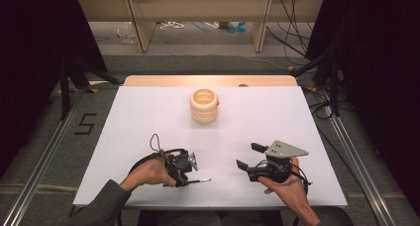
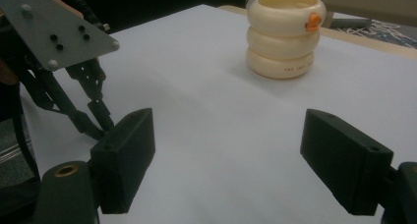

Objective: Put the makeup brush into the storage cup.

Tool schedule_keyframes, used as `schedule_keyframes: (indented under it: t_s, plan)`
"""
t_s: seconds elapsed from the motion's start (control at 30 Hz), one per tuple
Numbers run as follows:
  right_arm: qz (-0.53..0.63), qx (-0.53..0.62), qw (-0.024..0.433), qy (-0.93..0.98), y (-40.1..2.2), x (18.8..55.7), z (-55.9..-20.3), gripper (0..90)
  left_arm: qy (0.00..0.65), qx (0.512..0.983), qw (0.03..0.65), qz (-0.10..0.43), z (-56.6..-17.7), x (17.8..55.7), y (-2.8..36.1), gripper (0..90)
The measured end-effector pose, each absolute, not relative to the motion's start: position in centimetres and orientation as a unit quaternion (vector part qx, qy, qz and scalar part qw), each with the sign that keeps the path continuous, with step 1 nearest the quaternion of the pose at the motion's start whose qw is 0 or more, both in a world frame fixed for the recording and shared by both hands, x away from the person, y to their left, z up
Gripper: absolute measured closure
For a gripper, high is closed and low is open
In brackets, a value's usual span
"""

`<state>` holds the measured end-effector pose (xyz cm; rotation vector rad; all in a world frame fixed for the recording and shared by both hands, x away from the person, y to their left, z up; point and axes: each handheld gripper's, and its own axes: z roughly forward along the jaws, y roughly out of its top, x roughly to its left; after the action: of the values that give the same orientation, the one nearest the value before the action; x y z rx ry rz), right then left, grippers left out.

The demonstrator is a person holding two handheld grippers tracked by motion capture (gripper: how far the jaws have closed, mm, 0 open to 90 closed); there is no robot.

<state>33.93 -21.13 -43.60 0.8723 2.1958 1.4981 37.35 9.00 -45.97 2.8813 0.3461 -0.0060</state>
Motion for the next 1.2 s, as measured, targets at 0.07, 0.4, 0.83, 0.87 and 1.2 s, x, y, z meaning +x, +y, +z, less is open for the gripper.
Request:
schedule_keyframes:
  t_s: [0.07, 0.4, 0.83, 0.87, 1.2]
  plan:
    - [0.528, 0.31, 0.164, 0.773, -21.1, 33.9, -43.6, 21.9, 0.117, 0.986, 0.118, -0.001, -46.0, 37.4, 9.0, 81.7]
    - [0.52, 0.311, 0.165, 0.779, -21.2, 33.8, -43.5, 21.9, 0.112, 0.988, 0.11, 0.008, -45.9, 37.3, 8.7, 84.7]
    - [0.52, 0.311, 0.167, 0.778, -21.3, 33.8, -43.5, 21.9, 0.112, 0.984, 0.134, 0.014, -45.5, 37.6, 9.1, 84.8]
    - [0.52, 0.311, 0.167, 0.778, -21.3, 33.8, -43.5, 21.9, 0.112, 0.984, 0.134, 0.014, -45.5, 37.6, 9.1, 84.8]
    - [0.521, 0.313, 0.168, 0.776, -21.3, 33.8, -43.5, 21.9, 0.155, 0.965, 0.207, 0.041, -44.3, 38.0, 9.6, 84.8]
